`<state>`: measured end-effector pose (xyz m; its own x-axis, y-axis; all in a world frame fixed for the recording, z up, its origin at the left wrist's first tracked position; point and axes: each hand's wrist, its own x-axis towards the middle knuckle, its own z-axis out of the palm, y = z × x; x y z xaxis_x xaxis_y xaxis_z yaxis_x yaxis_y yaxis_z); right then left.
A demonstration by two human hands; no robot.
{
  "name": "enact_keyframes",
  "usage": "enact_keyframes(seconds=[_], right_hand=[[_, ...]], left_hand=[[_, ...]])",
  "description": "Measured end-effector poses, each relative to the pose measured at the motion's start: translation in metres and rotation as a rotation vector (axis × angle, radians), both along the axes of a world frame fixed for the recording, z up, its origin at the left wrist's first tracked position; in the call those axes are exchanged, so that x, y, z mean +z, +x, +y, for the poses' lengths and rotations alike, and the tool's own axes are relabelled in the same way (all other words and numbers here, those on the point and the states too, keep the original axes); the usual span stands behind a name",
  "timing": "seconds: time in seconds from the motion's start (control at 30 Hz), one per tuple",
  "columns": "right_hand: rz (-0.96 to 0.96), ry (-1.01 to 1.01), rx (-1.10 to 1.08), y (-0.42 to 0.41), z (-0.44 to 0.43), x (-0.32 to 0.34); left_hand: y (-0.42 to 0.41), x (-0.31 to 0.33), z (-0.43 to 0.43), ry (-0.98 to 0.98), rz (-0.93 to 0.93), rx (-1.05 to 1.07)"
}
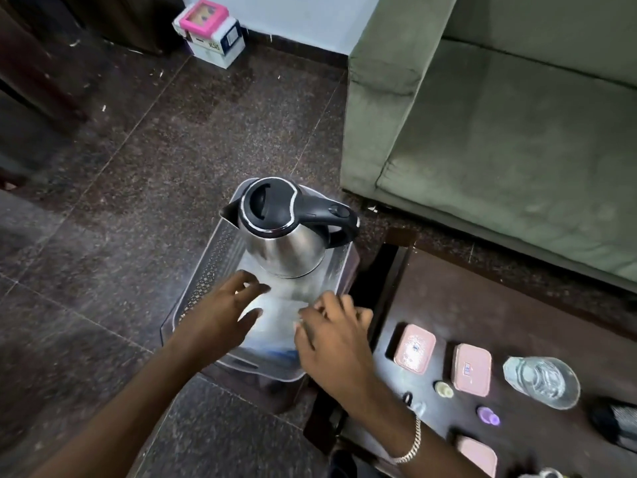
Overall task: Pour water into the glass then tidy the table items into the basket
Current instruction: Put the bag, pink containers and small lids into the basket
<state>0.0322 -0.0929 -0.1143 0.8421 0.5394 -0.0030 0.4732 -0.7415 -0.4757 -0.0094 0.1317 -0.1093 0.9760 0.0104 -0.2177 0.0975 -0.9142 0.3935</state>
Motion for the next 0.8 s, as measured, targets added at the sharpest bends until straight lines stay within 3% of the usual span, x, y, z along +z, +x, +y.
enact_keyframes(seconds=[0.17,0.3,0.53,0.8], right_hand=[[-0.043,0.125,-0.192,0.013,-0.087,-0.002],[0.003,-0.086,-0.274,0.025,-0.172,-0.019],[0.245,-0.532,-0.131,0.035,-0.274,-0.056],[0.263,-0.653,-0.009,0.033,-0.313,-0.086]], left_hand=[[0.015,0.021,-0.061,-0.18,-0.097,-0.047],[0.037,0.004,-0.123,-0.232,-0.054,-0.112],[0.061,-0.065,-0.244,-0.023,0.115,-0.373],[0.059,-0.11,-0.31,0.177,0.301,-0.413]])
